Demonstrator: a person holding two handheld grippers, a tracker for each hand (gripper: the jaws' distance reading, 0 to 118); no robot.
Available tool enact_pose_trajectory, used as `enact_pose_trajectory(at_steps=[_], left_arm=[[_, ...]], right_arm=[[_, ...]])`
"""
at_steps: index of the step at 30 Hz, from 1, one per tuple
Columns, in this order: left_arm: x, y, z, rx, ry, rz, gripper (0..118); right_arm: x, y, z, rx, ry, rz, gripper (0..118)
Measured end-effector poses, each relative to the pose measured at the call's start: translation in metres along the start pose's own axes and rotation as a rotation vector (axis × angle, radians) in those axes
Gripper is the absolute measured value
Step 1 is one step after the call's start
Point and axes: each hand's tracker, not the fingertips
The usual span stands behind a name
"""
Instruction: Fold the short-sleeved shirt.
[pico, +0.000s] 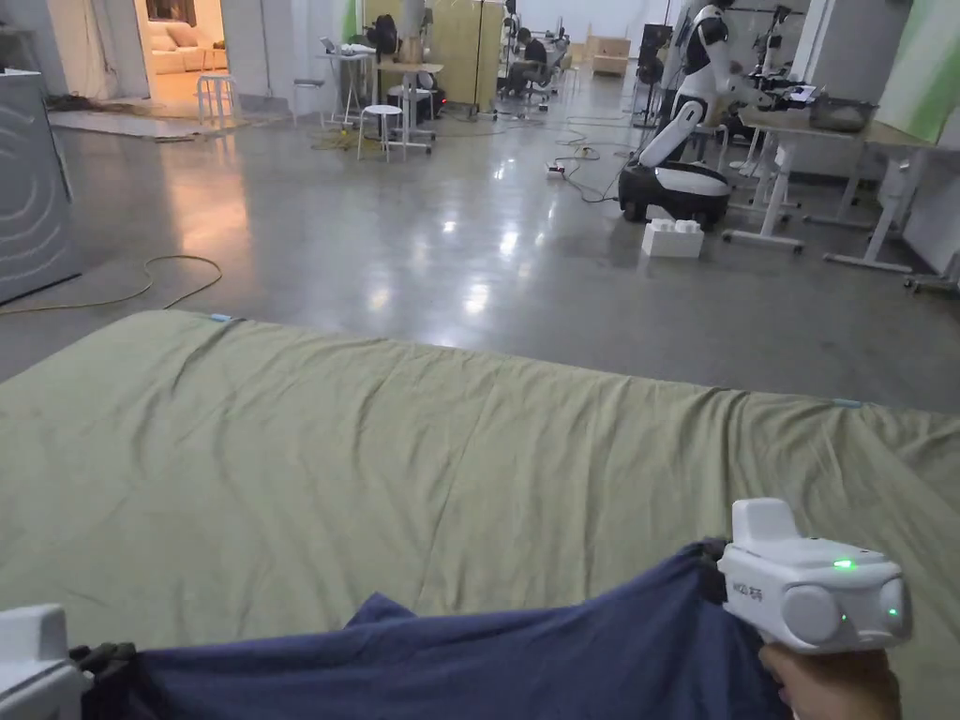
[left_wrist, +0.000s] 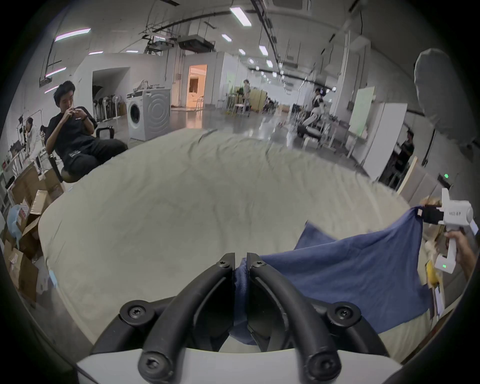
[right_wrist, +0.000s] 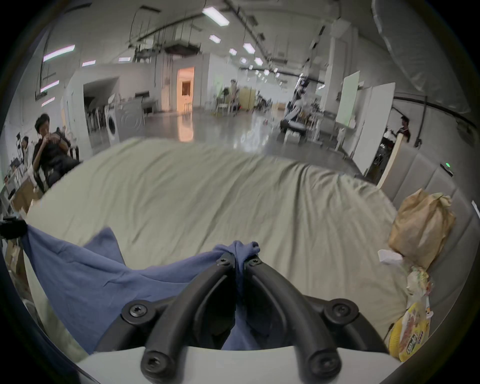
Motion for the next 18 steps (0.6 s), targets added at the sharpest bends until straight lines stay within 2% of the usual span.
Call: enact_pose_trajectory(at_steps=[2, 7, 11, 14, 18], left_arm=[[0.011, 0.027, 0.008, 0.051, -0.006, -0.044, 8], [0.040, 0.095, 0.027, 0.177, -0.051, -0.103, 8], [0.080, 0.153, 0.059, 0.267, -0.083, -0.143, 8], [0.105, 0.190, 0.069, 0.324, -0.103, -0.175, 8], [0.127, 0.239, 0.069, 0.351, -0.092, -0.204, 8]], right_arm=[[0.016, 0.018, 0.027, 0.056, -0.009, -0.055, 5], [0.048, 0.060, 0.088, 0.198, -0.104, -0.015, 5], [0.074, 0.087, 0.124, 0.271, -0.141, -0.076, 5], [0.083, 0.108, 0.142, 0.321, -0.188, -0.057, 5], [0.085, 0.137, 0.163, 0.387, -0.238, -0.082, 5]])
